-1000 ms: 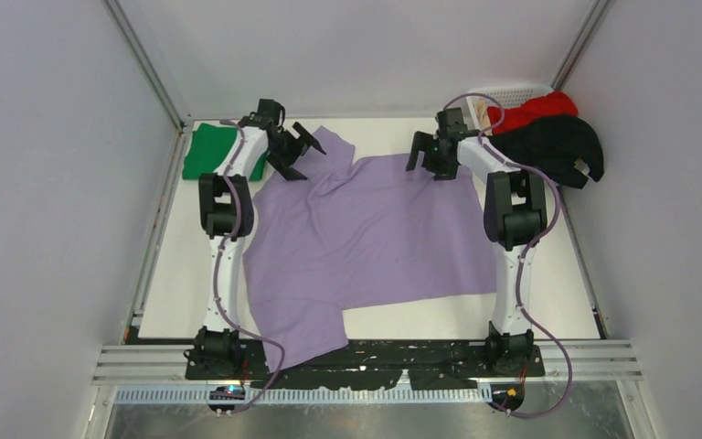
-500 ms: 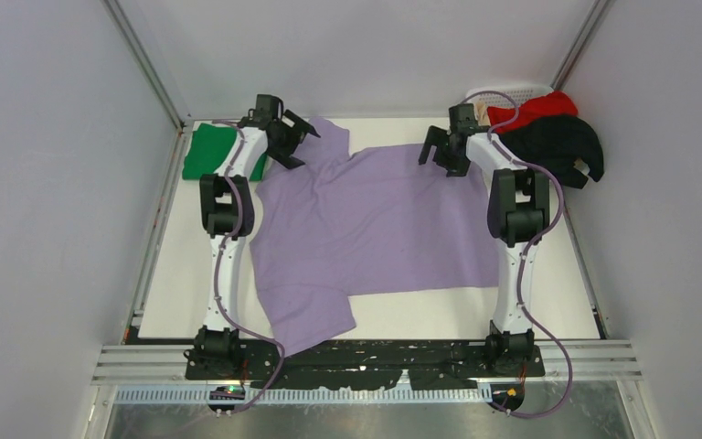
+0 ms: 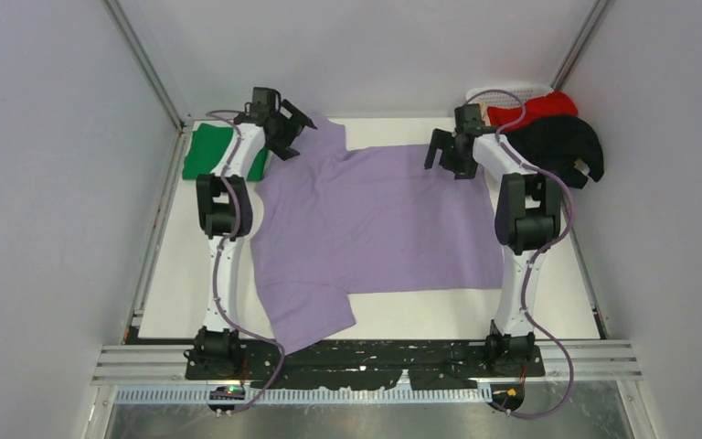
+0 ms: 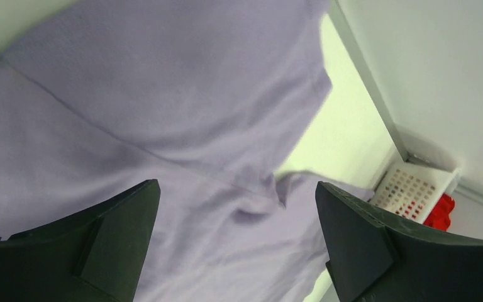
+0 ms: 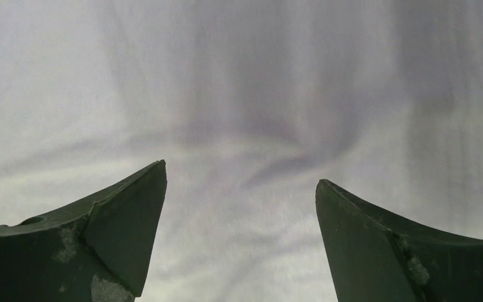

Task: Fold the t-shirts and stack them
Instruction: Flatten out the tshirt, then grab the side of the flattened tshirt closest away from the robot with both arms

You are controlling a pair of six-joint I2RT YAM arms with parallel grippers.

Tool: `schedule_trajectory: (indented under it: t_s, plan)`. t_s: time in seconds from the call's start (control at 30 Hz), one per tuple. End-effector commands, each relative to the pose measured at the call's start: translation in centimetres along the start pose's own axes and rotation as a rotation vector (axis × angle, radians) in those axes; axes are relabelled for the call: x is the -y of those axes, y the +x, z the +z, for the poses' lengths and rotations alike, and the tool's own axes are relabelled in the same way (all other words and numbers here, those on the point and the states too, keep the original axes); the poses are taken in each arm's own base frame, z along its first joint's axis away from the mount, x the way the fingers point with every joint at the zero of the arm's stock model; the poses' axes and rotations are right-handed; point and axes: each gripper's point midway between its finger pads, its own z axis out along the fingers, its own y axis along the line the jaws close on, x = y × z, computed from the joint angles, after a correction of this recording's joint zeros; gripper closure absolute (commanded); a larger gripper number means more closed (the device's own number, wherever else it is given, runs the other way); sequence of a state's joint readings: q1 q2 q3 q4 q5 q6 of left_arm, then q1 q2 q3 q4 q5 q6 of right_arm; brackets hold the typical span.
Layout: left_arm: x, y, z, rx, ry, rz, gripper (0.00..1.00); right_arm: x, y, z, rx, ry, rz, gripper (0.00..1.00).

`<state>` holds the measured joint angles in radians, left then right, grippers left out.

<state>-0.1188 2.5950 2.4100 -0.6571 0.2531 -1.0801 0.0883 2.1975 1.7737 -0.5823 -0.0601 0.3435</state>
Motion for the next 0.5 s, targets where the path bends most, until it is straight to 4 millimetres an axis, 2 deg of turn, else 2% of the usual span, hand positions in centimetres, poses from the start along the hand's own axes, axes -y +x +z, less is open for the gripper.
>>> schedule_trajectory:
  t_s: [0.0, 0.03, 0.07, 0.1, 0.13, 0.17, 0.2, 0.23, 0.27, 0.3, 0.33, 0.37, 0.4, 0.43, 0.47]
  plan:
    - [11.2, 0.2, -12.5, 0.126, 0.246, 0.264, 0.01, -1.6, -3.9, -10.2, 0.208, -0.044, -0.095, 0.05]
    - [11.3, 1.4, -14.2, 0.116, 0.237, 0.309, 0.01, -1.7, -4.0, -10.9, 0.232, -0.051, -0.096, 0.05]
    - [10.8, 2.5, -15.4, 0.103, 0.215, 0.346, 0.01, -1.4, -3.1, -12.3, 0.244, -0.056, -0.095, 0.05]
    - [10.1, 3.8, -16.8, 0.09, 0.182, 0.38, 0.01, -1.4, -3.0, -12.8, 0.264, -0.061, -0.095, 0.05]
    - [8.7, 5.0, -18.0, 0.079, 0.129, 0.403, 0.01, -0.9, -1.7, -13.9, 0.266, -0.058, -0.094, 0.05]
    - [7.1, 6.2, -19.3, 0.07, 0.075, 0.426, 0.01, -0.6, -1.3, -14.4, 0.283, -0.052, -0.092, 0.05]
    - [4.1, 8.1, -19.8, 0.041, -0.005, 0.45, 0.01, 0.2, 0.4, -15.0, 0.279, -0.046, -0.091, 0.05]
    - [2.2, 9.4, -20.8, 0.04, -0.049, 0.479, 0.01, 1.3, 2.1, -14.4, 0.266, -0.019, -0.086, 0.04]
    - [0.2, 11.1, -21.7, 0.034, -0.08, 0.51, 0.01, 1.5, 2.1, -15.9, 0.308, -0.016, -0.072, 0.04]
    - [-0.8, 12.5, -23.8, 0.047, -0.073, 0.542, 0.01, 2.6, 3.3, -15.5, 0.307, 0.017, -0.056, 0.04]
    - [-3.1, 14.7, -24.3, 0.018, -0.096, 0.571, 0.01, 2.8, 3.1, -16.9, 0.357, 0.023, -0.026, 0.05]
    - [-5.1, 16.6, -25.1, -0.006, -0.106, 0.595, 0.01, 3.4, 4.1, -16.6, 0.36, 0.031, -0.012, 0.05]
    - [-7.1, 18.0, -25.9, -0.013, -0.128, 0.617, 0.01, 3.5, 3.9, -17.9, 0.403, 0.029, 0.017, 0.05]
    - [-9.3, 19.6, -26.5, -0.037, -0.152, 0.636, 0.01, 4.0, 4.6, -17.7, 0.406, 0.037, 0.054, 0.05]
    - [-11.1, 21.2, -27.3, -0.055, -0.162, 0.658, 0.01, 4.5, 4.5, -18.5, 0.438, 0.052, 0.08, 0.05]
